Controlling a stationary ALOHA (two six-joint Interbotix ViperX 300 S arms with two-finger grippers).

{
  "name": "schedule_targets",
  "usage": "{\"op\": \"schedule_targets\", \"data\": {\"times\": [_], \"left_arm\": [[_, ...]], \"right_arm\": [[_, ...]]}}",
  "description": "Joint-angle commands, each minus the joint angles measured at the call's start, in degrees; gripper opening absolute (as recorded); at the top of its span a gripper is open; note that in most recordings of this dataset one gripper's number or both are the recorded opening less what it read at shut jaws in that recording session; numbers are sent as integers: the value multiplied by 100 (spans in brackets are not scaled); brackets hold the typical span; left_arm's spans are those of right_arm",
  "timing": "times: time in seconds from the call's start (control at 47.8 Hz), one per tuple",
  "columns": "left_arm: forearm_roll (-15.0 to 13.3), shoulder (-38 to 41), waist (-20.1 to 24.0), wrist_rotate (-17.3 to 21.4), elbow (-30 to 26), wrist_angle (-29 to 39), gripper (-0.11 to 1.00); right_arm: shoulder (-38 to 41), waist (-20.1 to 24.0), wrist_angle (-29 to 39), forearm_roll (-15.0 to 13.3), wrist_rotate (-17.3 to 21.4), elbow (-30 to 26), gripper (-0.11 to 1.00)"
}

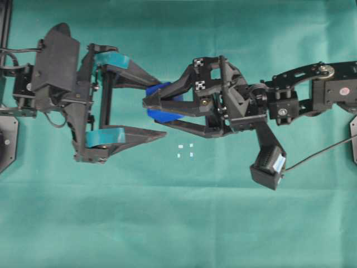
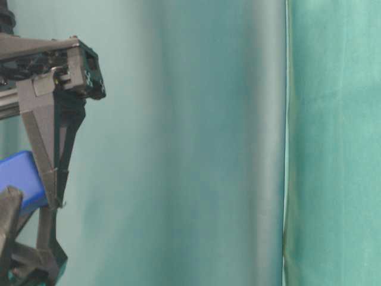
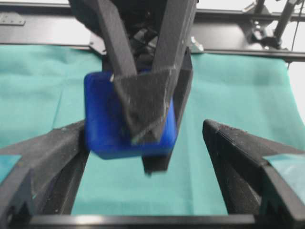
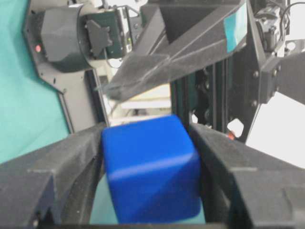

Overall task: Handover the blue block to the right arm after grasping it with the left arm, then place it in the designated position.
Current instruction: 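Close the right gripper on the cube and open the left gripper, then pull the cube away to the right with the right gripper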

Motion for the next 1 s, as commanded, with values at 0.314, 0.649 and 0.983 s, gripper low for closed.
{"op": "schedule_targets", "data": {"times": [0.314,0.649,0.983], "left_arm": [[-9,-694,-9,0,369,185,100],[-9,-694,26,18,360,229,100],[18,-686,26,62,360,325,100]], "right_arm": [[-861,18,316,35,26,606,56],[-1020,70,325,141,70,756,56],[-1037,70,246,1169,1661,756,56]]}}
